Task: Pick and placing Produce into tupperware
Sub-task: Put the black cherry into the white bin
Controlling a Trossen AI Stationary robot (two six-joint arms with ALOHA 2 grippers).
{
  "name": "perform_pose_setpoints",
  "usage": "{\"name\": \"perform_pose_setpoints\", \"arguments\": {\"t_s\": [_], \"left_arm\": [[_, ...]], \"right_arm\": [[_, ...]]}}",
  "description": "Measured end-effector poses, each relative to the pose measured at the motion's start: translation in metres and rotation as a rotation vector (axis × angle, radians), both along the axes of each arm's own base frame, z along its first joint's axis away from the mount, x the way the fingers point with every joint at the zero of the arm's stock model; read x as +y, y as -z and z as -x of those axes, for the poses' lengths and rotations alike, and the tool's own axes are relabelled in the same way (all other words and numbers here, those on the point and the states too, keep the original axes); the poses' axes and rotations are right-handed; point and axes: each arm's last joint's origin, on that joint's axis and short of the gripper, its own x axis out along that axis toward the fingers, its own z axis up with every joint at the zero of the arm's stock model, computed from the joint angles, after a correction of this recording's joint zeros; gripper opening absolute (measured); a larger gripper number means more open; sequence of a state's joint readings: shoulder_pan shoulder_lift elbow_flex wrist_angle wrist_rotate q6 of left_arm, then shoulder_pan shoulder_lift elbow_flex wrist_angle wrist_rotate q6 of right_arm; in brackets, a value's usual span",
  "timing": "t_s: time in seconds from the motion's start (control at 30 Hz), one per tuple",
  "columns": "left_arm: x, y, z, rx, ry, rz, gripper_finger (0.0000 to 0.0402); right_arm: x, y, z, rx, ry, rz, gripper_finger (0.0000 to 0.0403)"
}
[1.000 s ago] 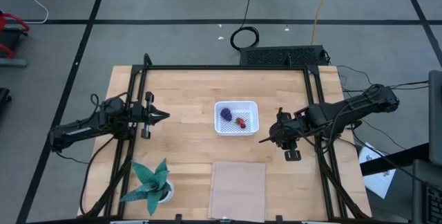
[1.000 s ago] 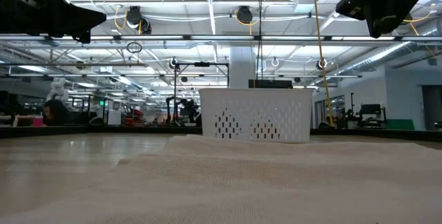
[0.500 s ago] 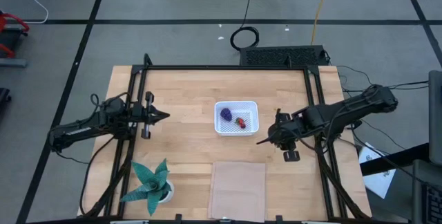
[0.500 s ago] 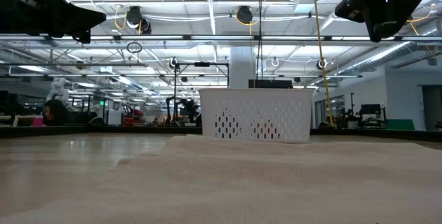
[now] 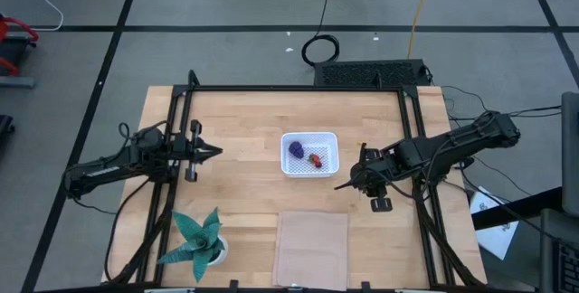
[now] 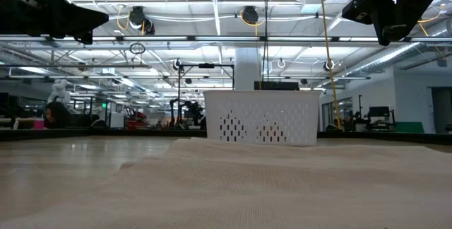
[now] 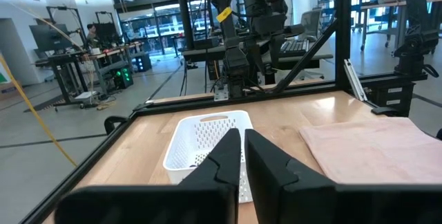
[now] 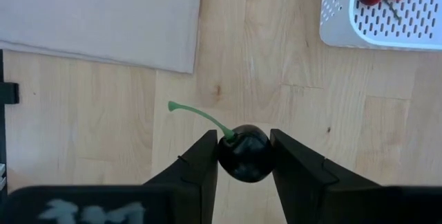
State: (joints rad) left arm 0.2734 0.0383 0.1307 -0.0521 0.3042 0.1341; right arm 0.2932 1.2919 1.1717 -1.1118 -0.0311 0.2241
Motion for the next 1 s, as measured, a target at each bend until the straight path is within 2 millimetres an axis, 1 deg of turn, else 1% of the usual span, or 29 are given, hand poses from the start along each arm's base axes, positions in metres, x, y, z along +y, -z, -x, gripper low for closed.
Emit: {"name": "perform_pose_setpoints", "arguments": {"t_s": [0.33, 0.5, 0.67, 0.77, 1.0], "left_arm": [[0.0, 0.0, 0.0, 0.0, 0.0, 0.0, 0.0002], [0.0, 0.0, 0.0, 0.0, -0.001, 0.0, 0.0015], [0.0, 0.0, 0.0, 0.0, -0.001, 0.0, 0.0025], [0.0, 0.0, 0.0, 0.0, -0.001, 0.0, 0.0022], [0.0, 0.0, 0.0, 0.0, -0.002, -0.022, 0.0003]], "right_arm": [[-0.001, 0.0, -0.001, -0.004, 0.016, -0.005, 0.0108], [-0.013, 0.0, -0.003, 0.005, 0.088, -0.007, 0.0105], [-0.023, 0.004, -0.009, 0.015, 0.086, 0.009, 0.0107], [-0.03, 0.008, -0.013, 0.035, 0.094, 0.017, 0.0107], [-0.046, 0.021, -0.026, 0.084, 0.052, 0.024, 0.0106]]}}
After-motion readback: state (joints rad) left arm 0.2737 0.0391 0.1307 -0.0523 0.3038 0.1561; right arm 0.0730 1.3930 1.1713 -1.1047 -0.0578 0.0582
